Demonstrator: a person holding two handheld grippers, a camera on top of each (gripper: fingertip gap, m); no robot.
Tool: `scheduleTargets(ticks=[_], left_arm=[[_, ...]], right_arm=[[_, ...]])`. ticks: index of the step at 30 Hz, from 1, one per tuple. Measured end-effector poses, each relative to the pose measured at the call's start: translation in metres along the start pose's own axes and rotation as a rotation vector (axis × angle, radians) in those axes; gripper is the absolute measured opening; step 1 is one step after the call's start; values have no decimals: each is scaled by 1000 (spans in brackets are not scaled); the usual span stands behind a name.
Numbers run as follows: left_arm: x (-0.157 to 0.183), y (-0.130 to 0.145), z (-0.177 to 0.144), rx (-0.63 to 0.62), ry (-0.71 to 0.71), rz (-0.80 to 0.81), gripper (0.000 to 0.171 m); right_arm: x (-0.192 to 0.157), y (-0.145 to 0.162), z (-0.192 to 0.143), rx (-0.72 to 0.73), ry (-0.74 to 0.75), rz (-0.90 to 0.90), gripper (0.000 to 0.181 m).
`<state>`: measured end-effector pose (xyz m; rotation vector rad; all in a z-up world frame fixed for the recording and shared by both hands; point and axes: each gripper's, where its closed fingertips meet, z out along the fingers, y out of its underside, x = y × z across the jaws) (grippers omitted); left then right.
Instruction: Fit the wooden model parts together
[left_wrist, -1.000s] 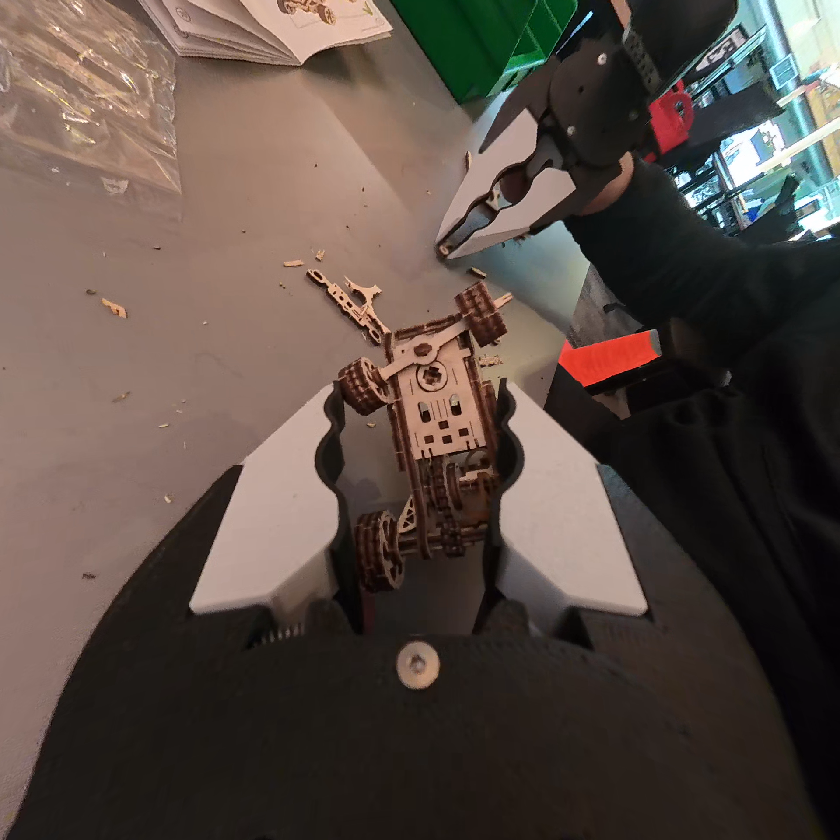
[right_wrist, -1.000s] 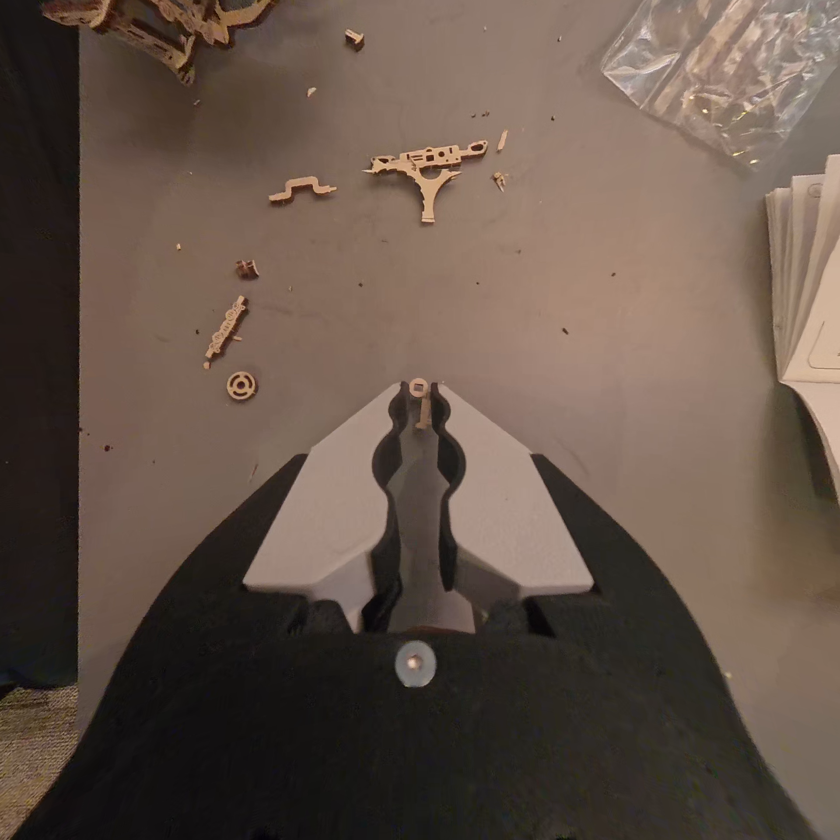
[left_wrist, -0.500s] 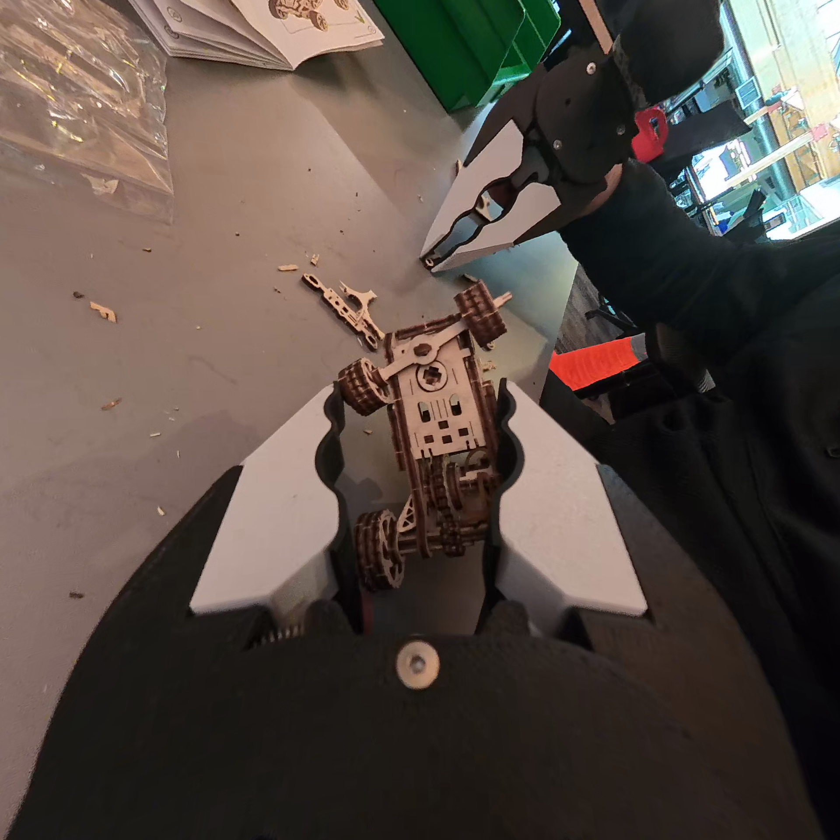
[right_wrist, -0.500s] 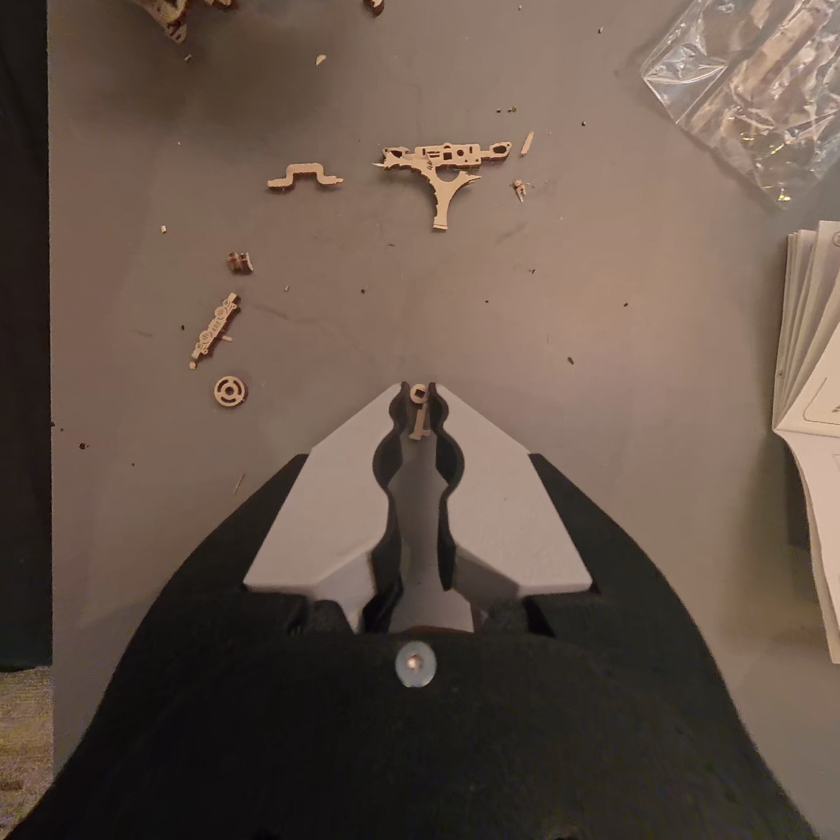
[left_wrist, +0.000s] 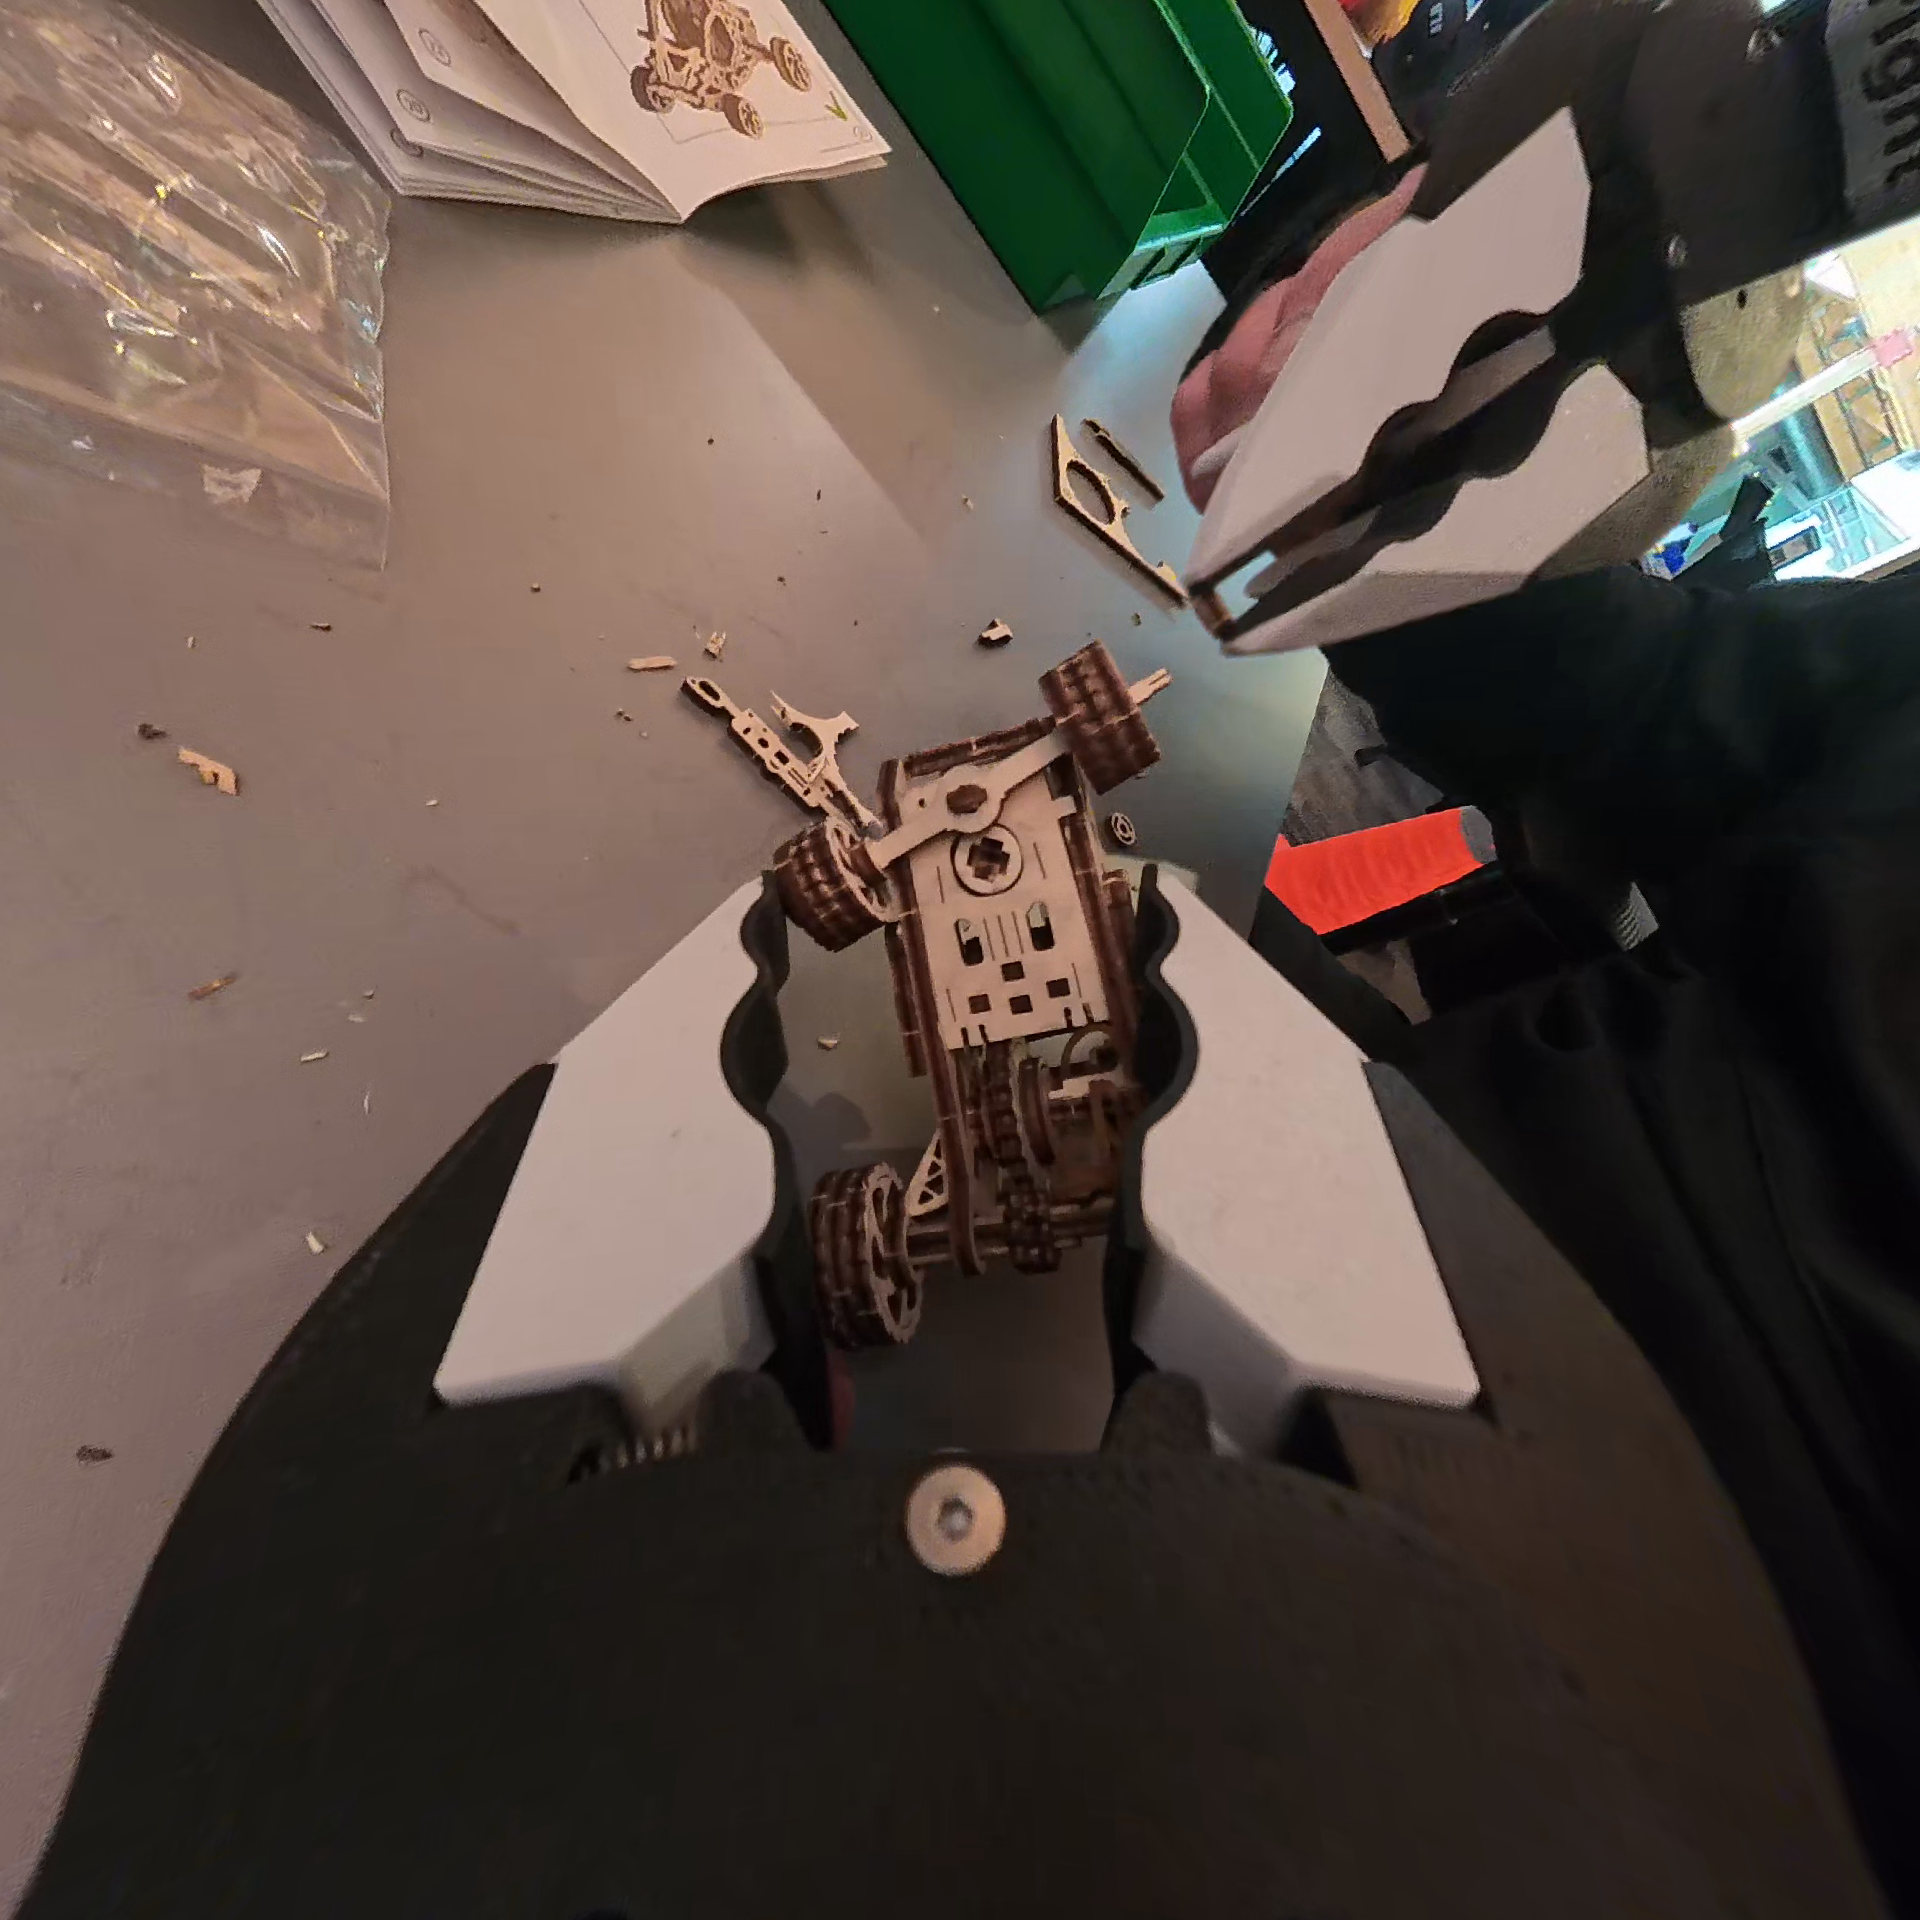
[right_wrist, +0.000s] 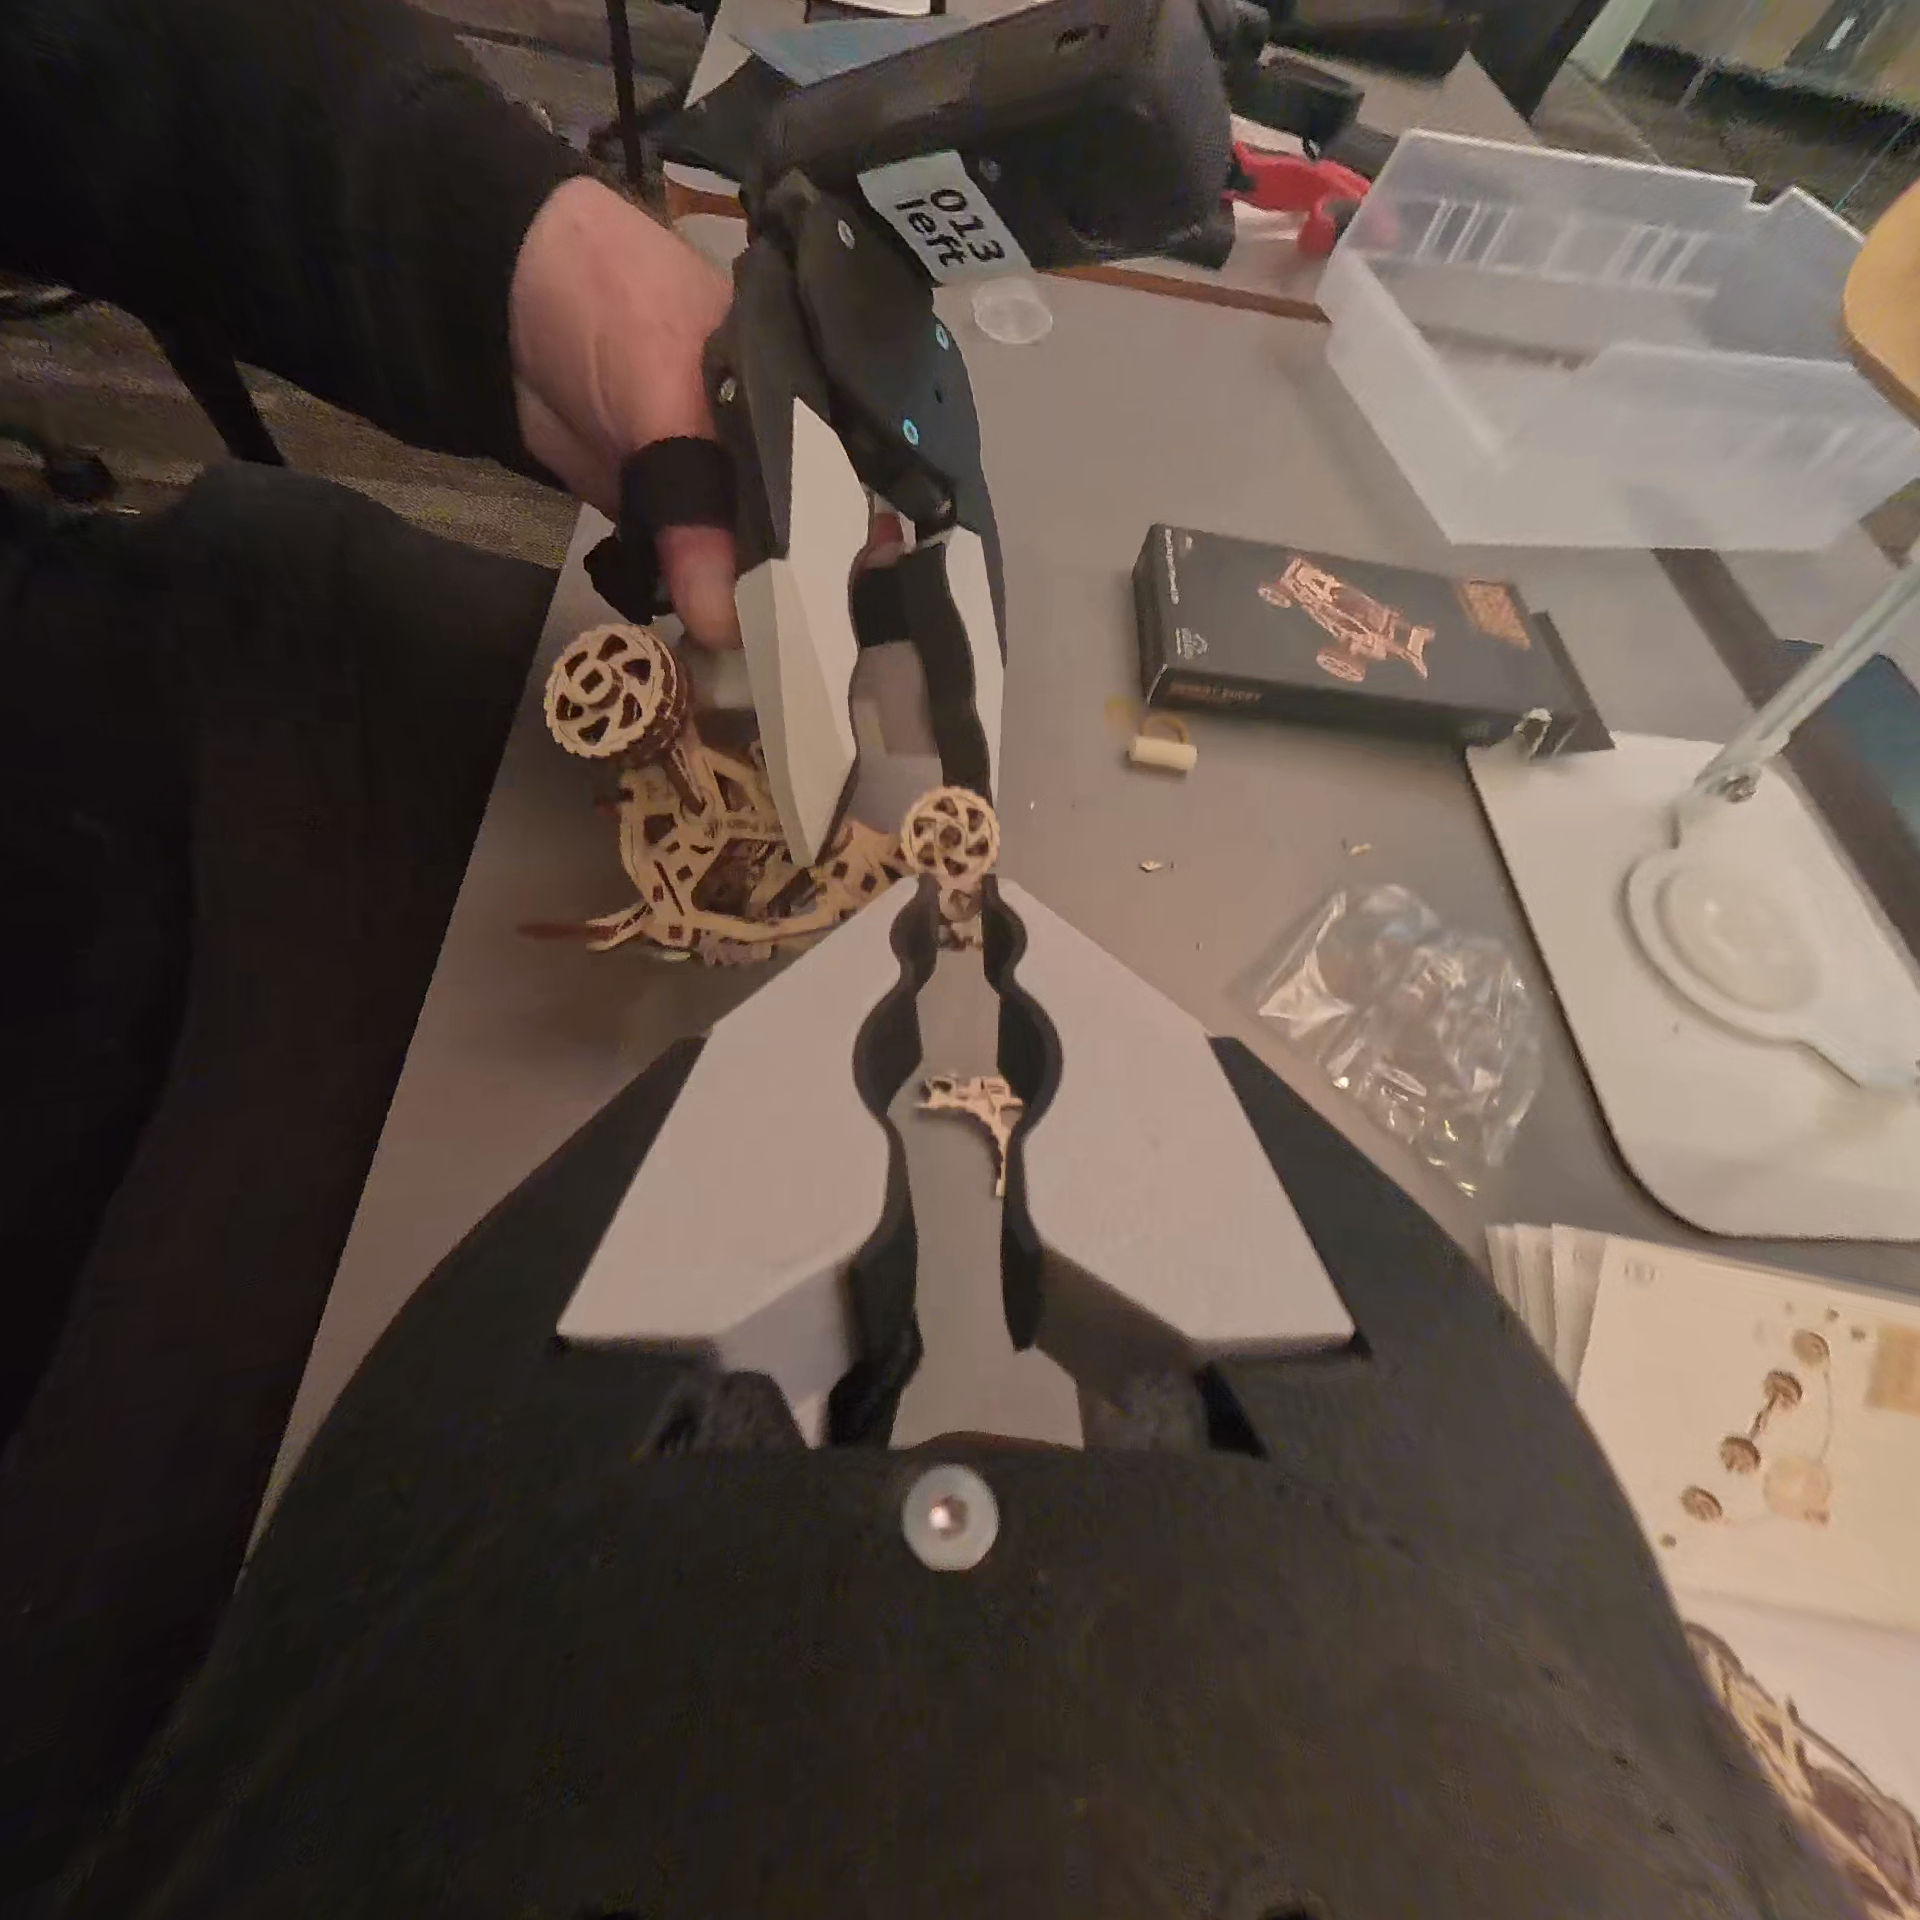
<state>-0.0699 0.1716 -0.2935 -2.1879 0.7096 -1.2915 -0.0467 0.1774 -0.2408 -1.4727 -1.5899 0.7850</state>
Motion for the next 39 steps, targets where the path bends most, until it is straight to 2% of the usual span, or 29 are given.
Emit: scheduleTargets(ticks=[16,39], left_arm=[[1,-4,4,11,-4,12,64],[-1,-4,4,8,-16,15,64]], right_arm=[[1,-5,11,62,31,1,5],[1,-4,13,59,30,-31,5]])
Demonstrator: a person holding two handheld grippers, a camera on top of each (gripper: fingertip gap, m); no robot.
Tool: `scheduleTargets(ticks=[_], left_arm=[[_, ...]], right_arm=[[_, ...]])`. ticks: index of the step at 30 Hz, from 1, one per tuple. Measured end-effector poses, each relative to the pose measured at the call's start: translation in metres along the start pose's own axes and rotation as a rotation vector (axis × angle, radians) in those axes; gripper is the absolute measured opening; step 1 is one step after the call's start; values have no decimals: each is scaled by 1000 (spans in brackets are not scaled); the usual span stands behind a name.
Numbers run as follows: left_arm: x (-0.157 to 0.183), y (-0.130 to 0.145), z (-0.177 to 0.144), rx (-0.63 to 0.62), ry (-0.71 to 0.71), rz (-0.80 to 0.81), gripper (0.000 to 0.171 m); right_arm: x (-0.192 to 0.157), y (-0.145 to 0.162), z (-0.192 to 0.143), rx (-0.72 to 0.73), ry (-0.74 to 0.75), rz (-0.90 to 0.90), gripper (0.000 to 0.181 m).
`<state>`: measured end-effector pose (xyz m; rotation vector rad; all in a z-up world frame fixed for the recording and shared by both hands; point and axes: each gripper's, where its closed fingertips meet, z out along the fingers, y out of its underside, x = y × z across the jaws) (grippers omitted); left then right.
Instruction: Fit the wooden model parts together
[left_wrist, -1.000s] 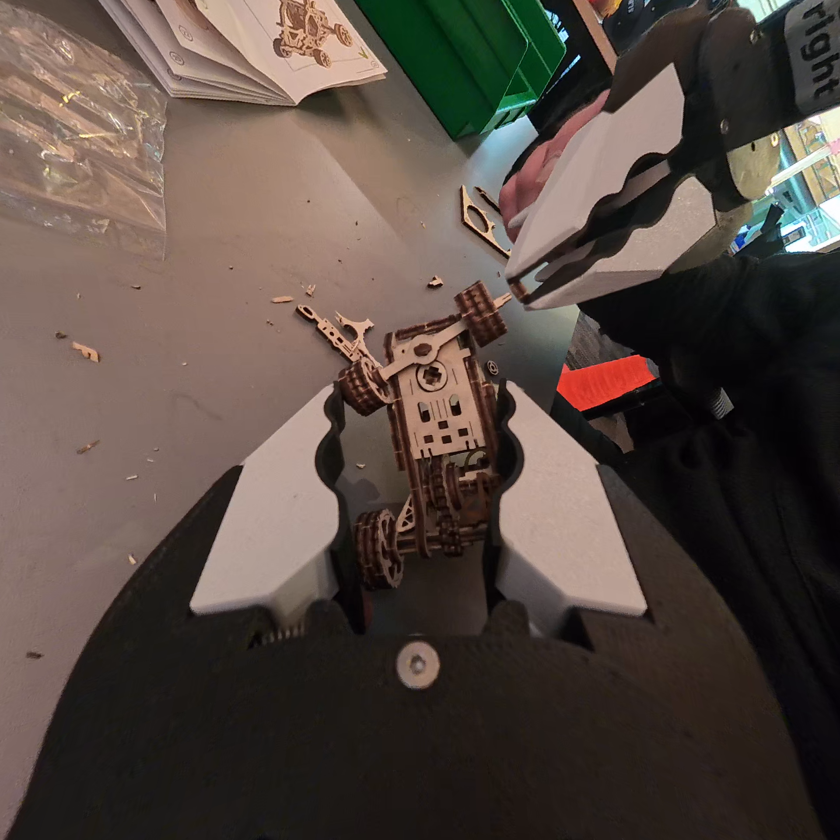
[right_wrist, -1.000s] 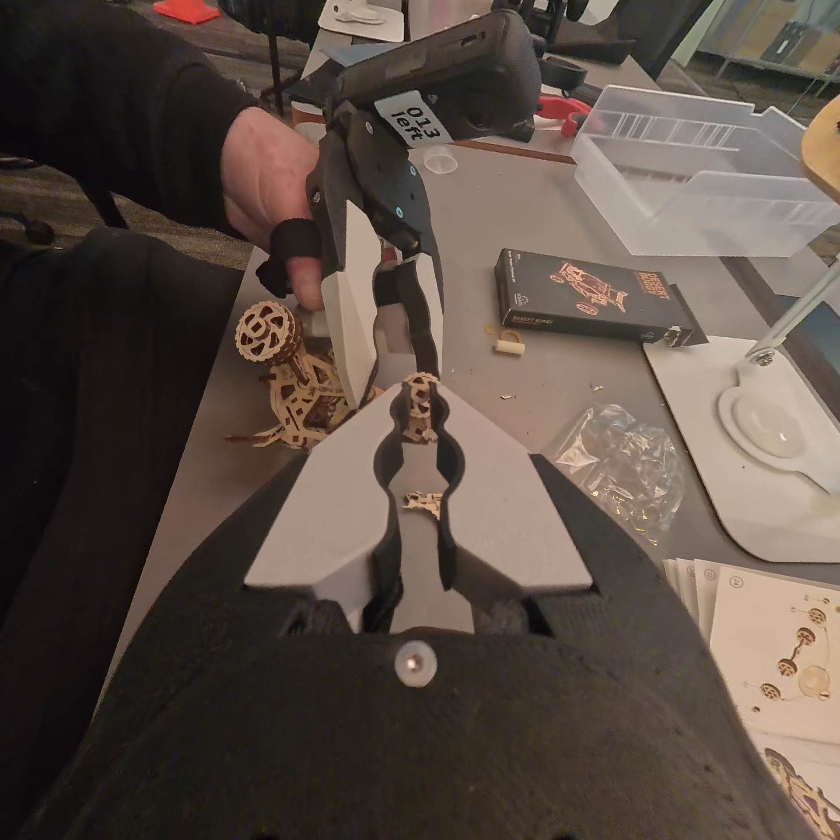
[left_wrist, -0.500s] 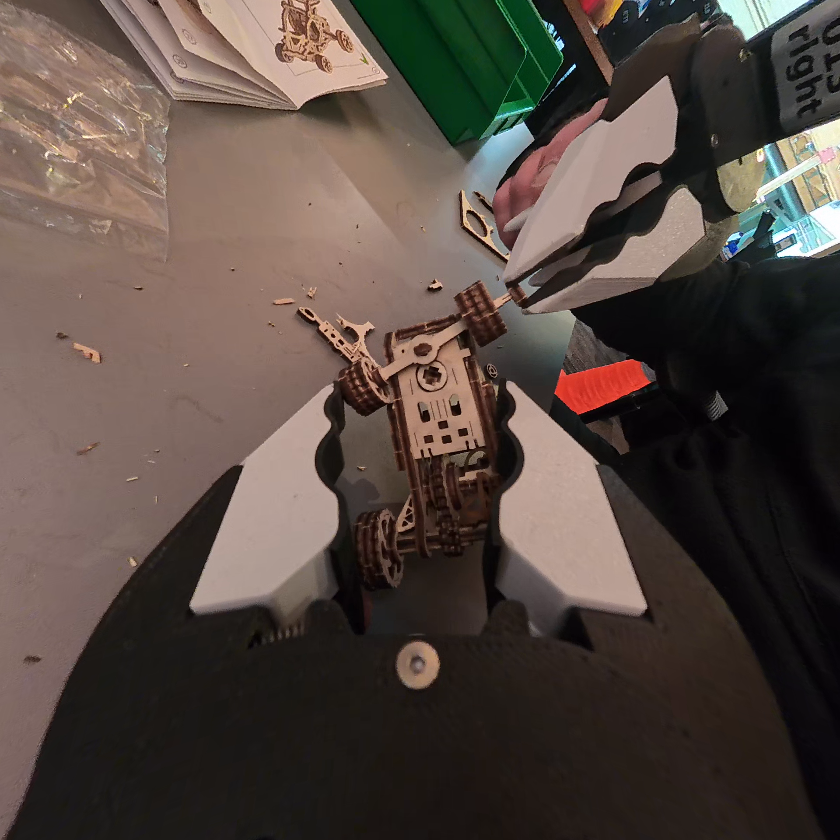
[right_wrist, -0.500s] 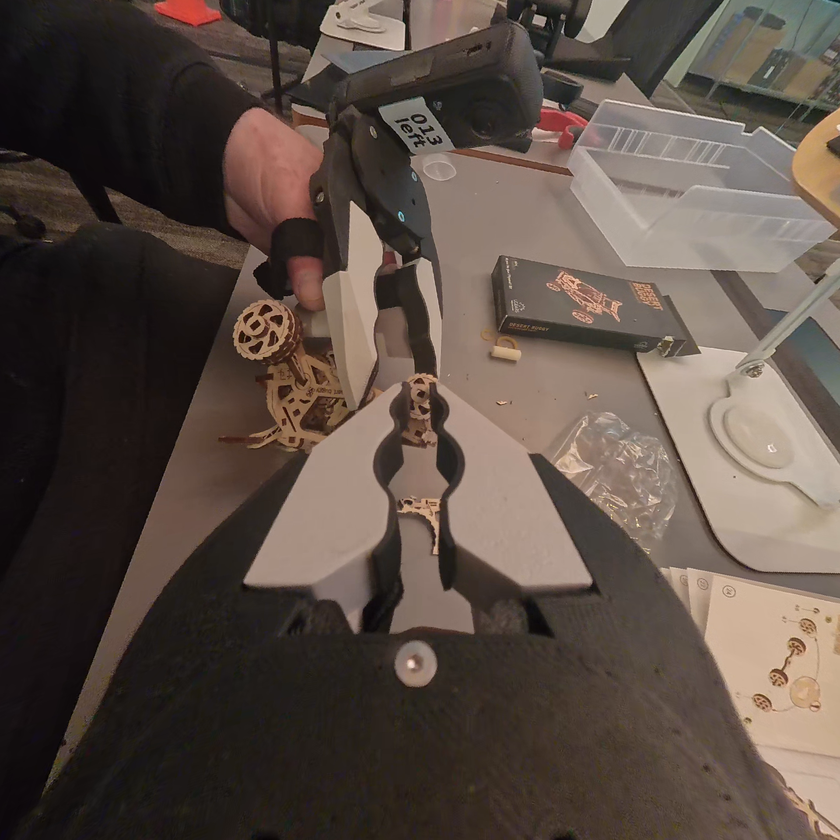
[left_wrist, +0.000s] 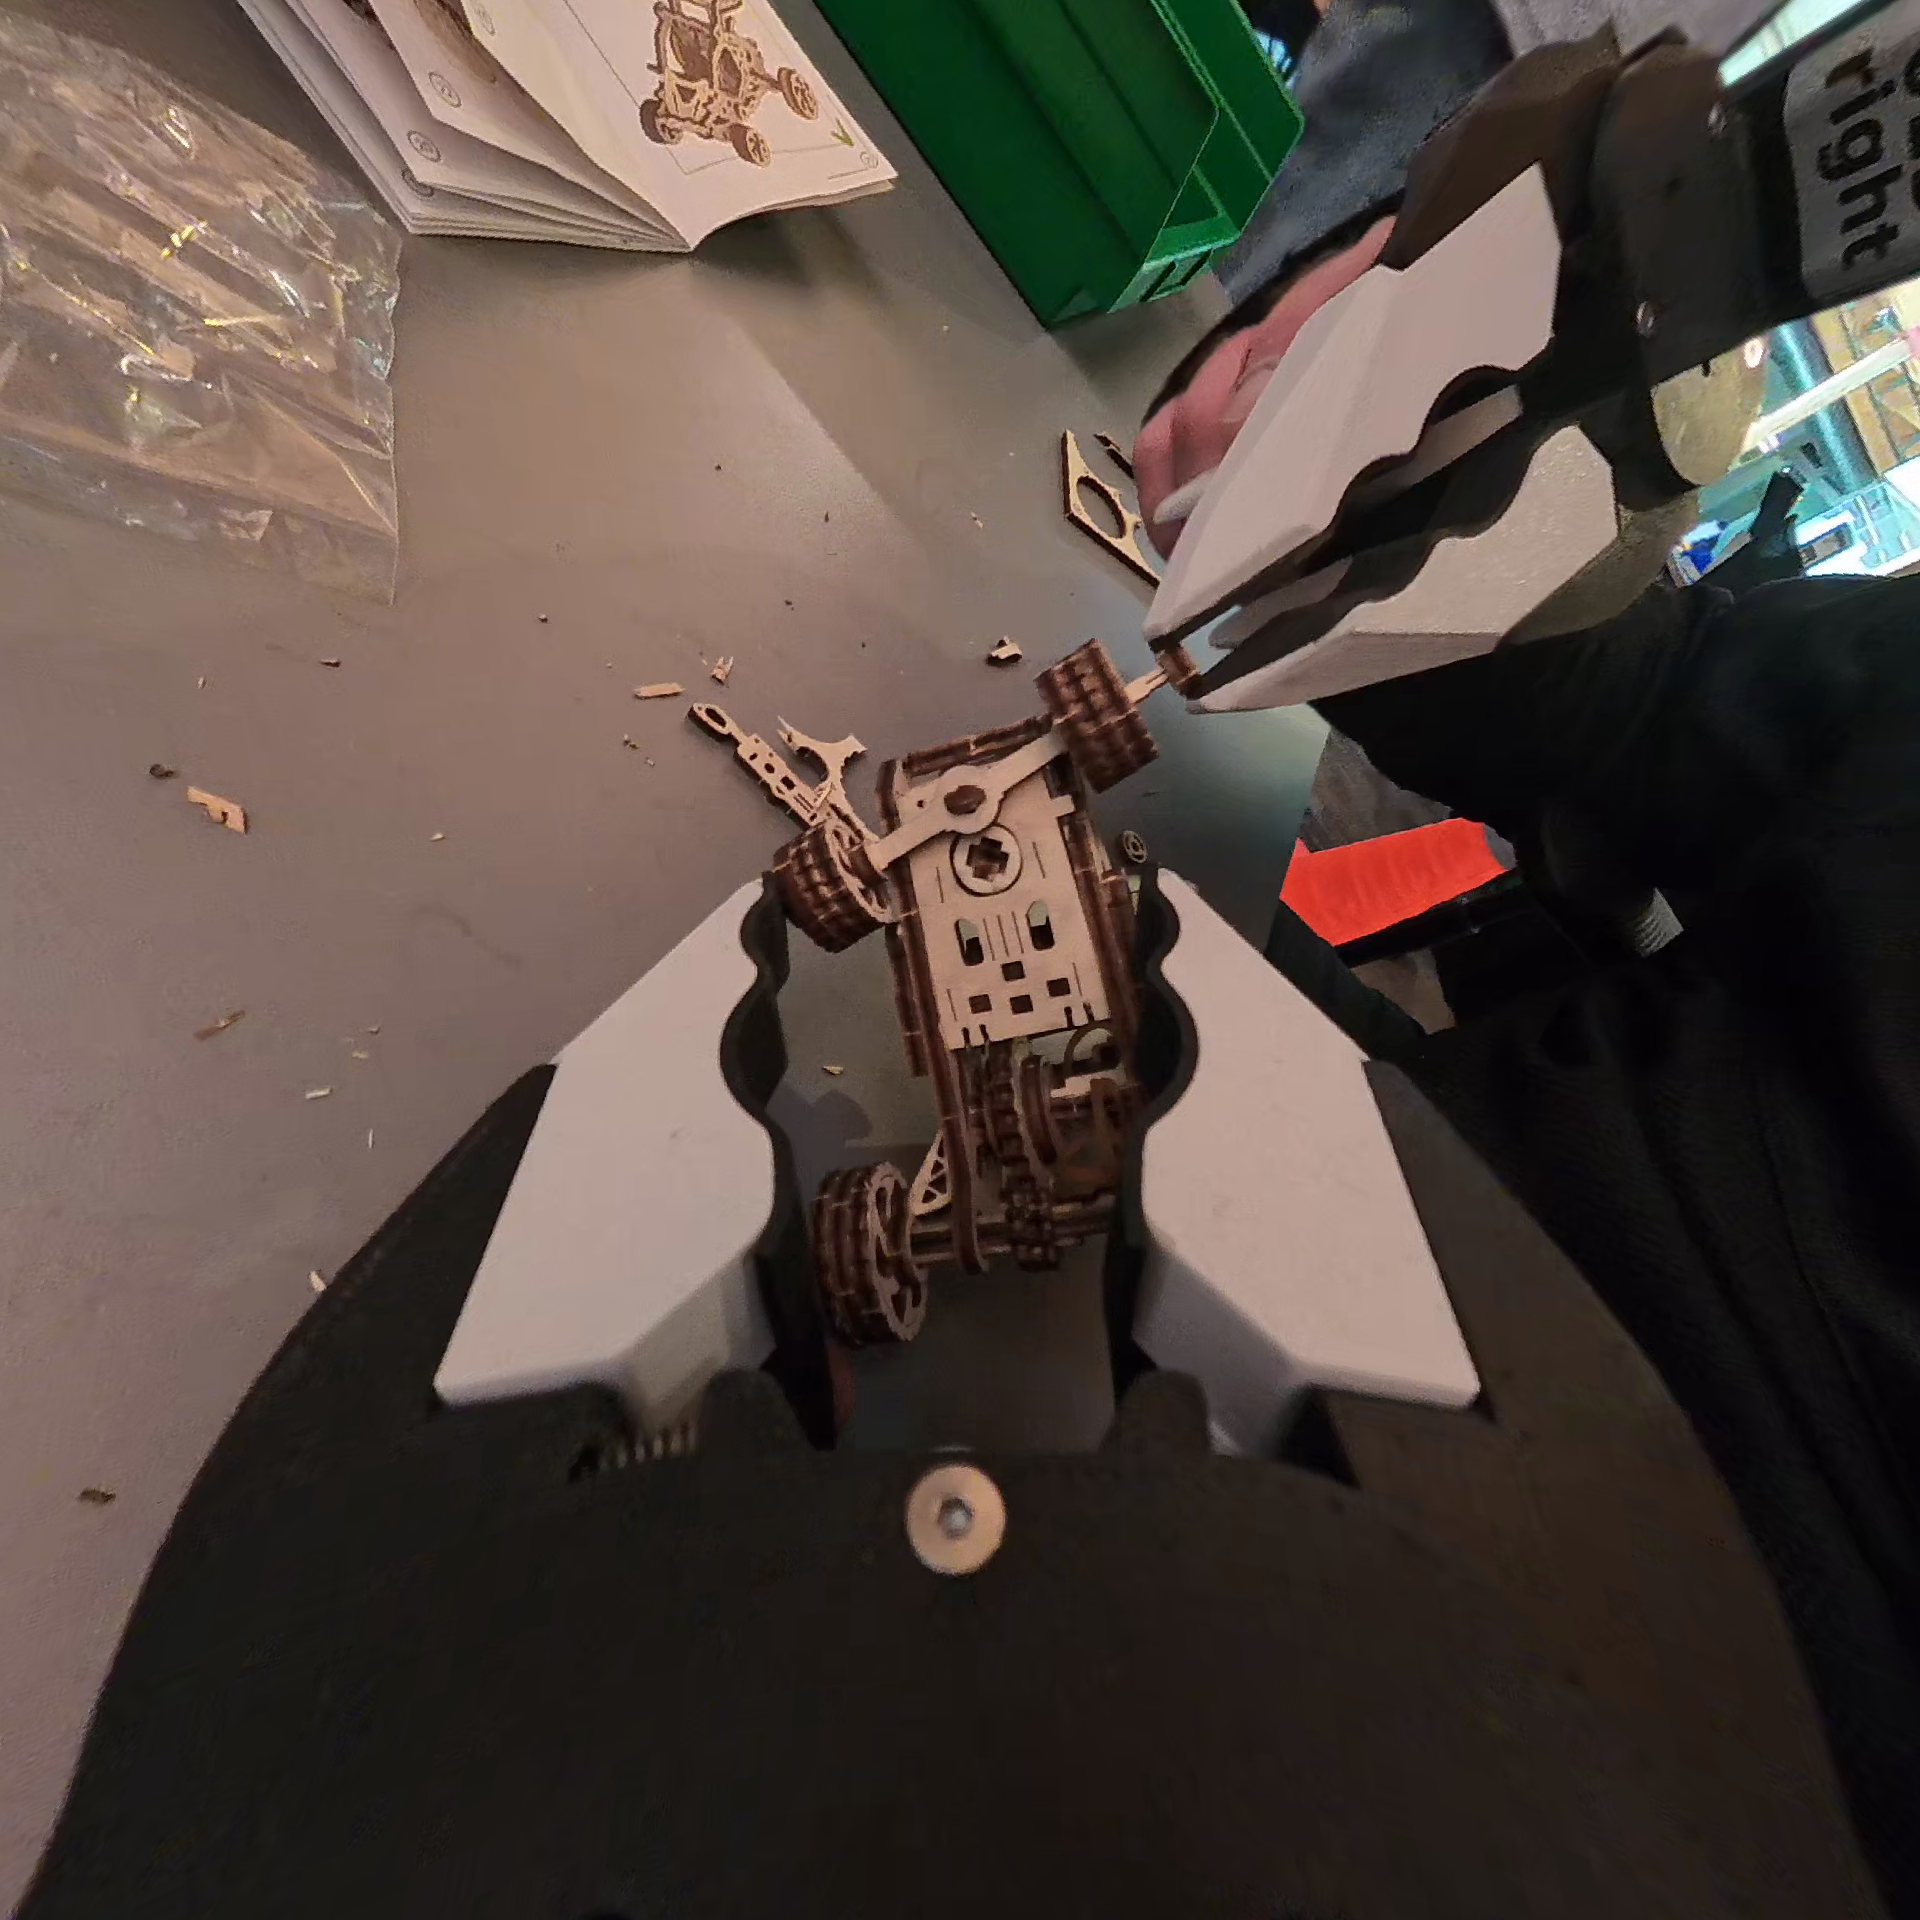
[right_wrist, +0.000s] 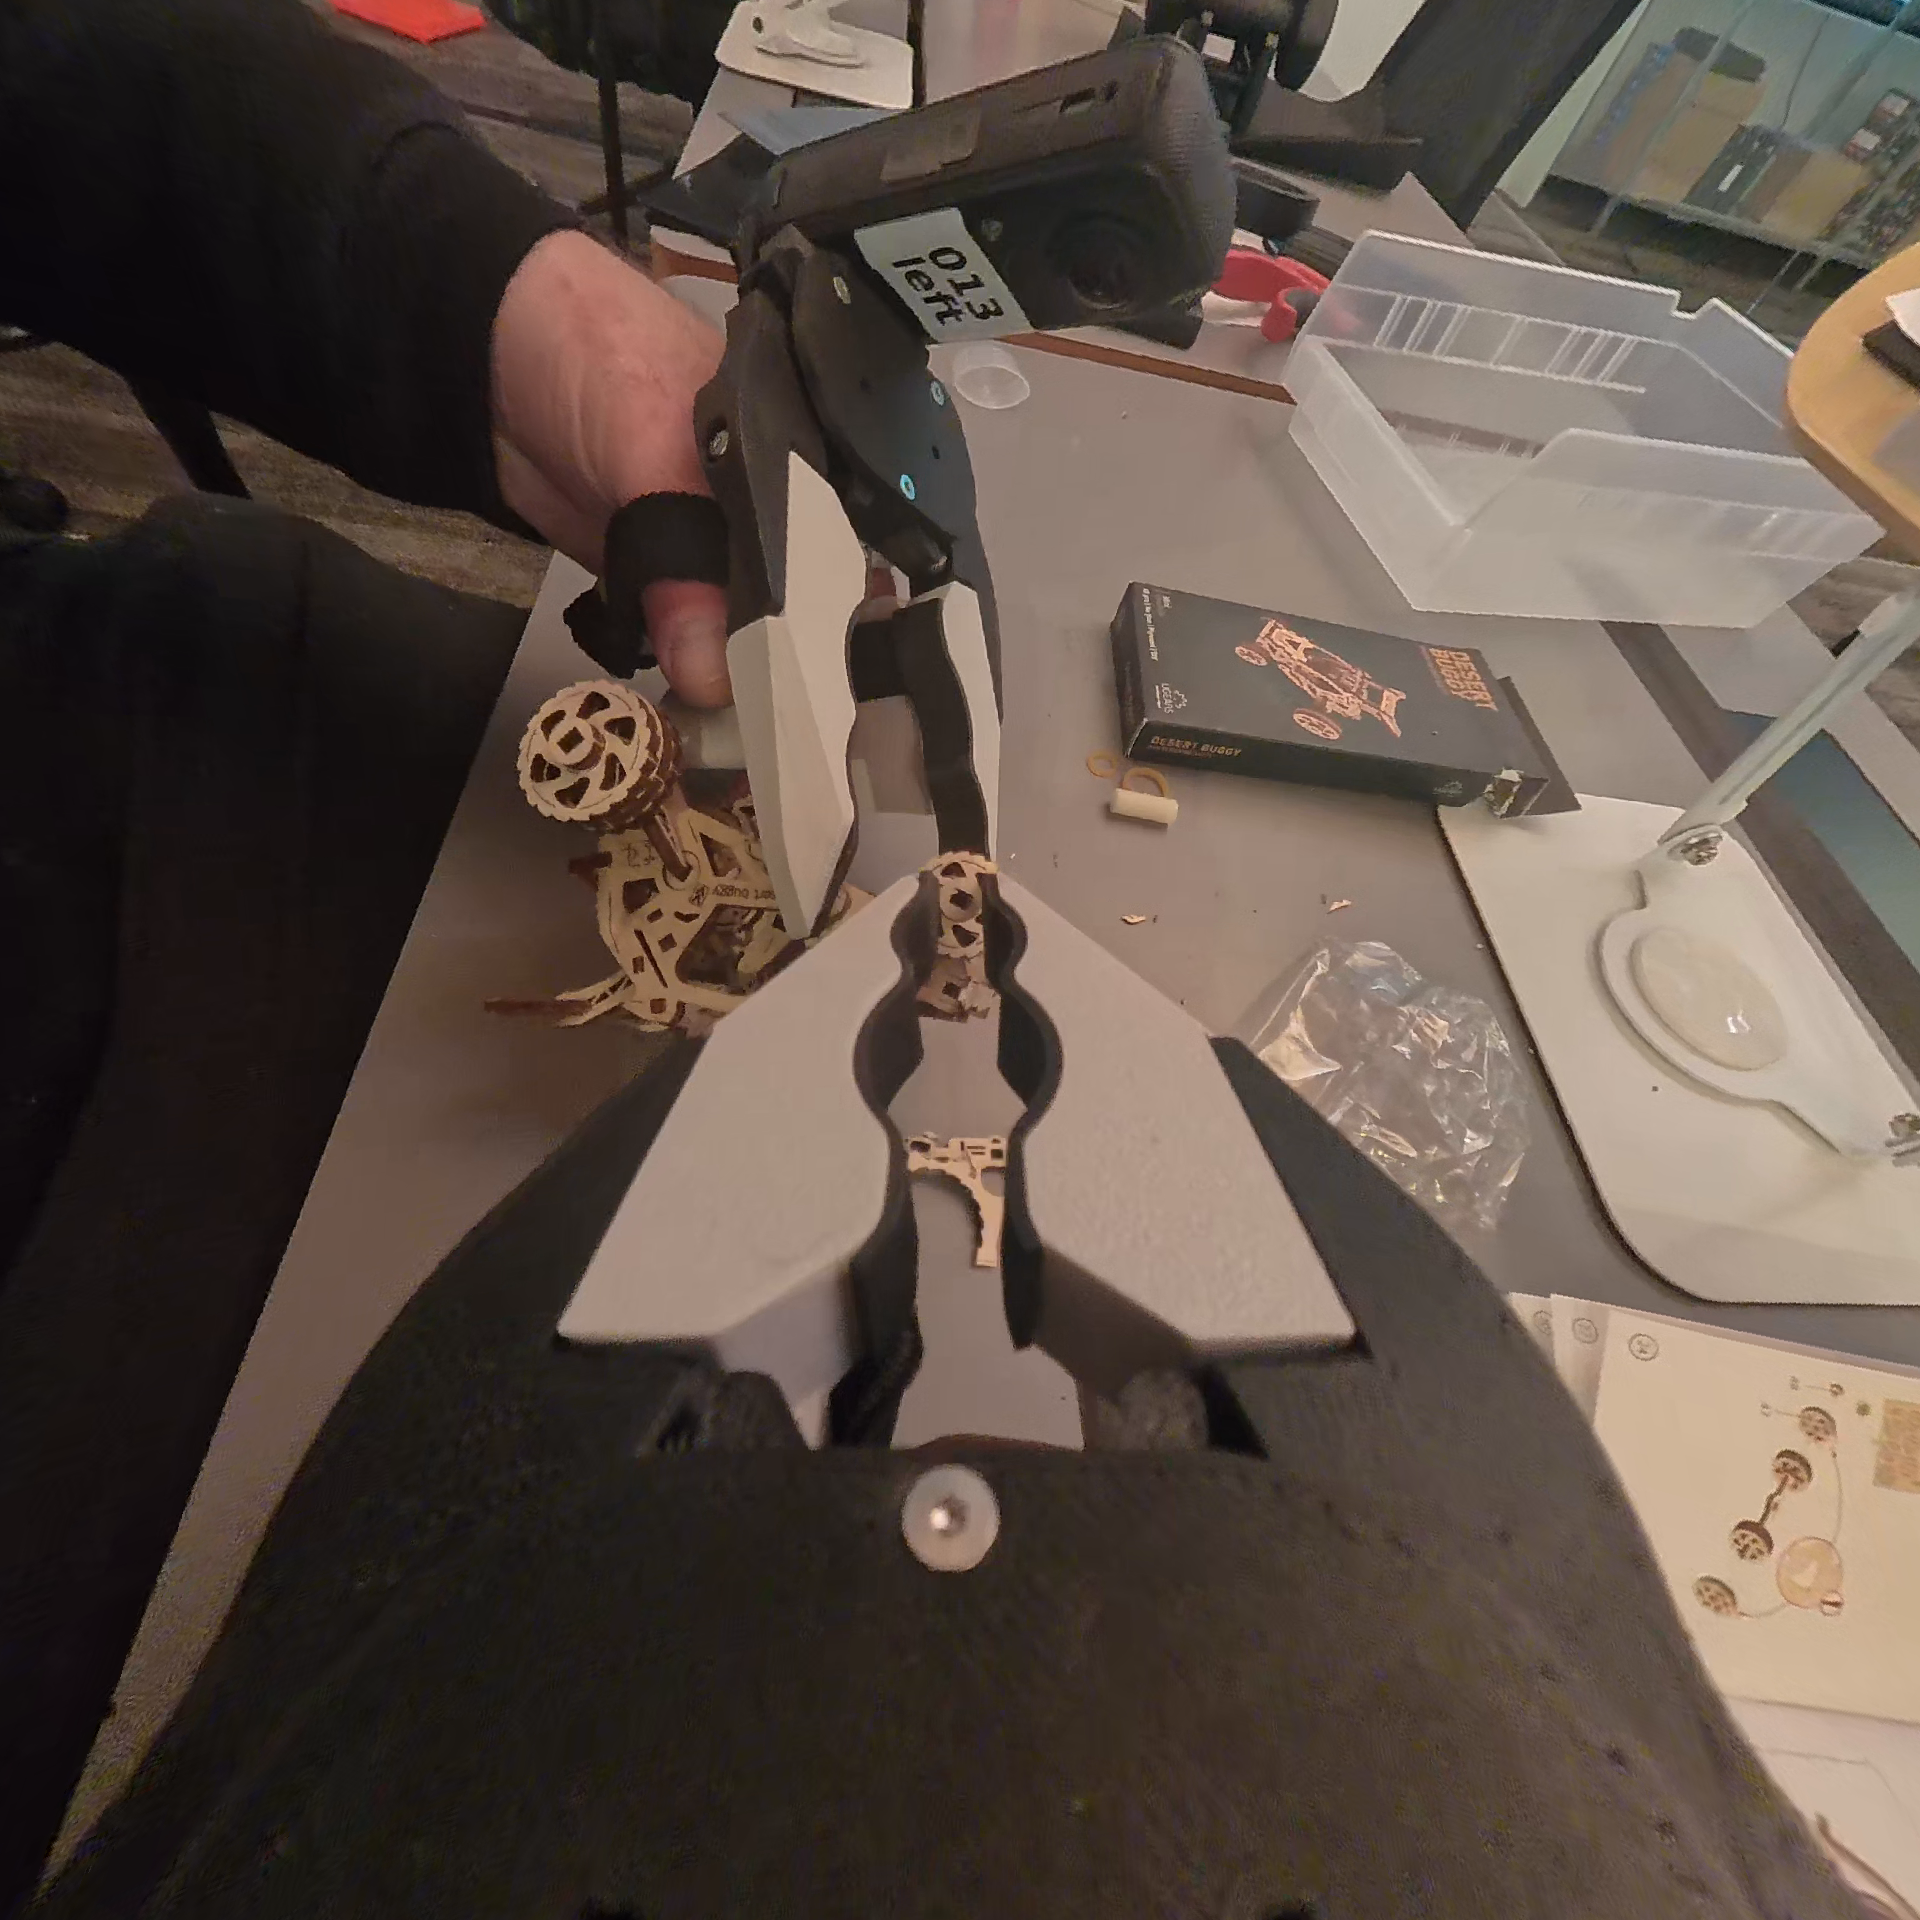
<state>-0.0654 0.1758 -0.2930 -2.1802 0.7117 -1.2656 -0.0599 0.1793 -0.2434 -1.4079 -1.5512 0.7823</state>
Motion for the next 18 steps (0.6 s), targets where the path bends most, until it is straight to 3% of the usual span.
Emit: scheduleTargets(ticks=[9,18], left_arm=[[2,-2,1,-20,12,20,64],[4,9,5,-196,176,0,64]], right_arm=[[-4,-1,-7,-36,-112,-103,5],[-6,3,-8,-125,-267,-369,5]])
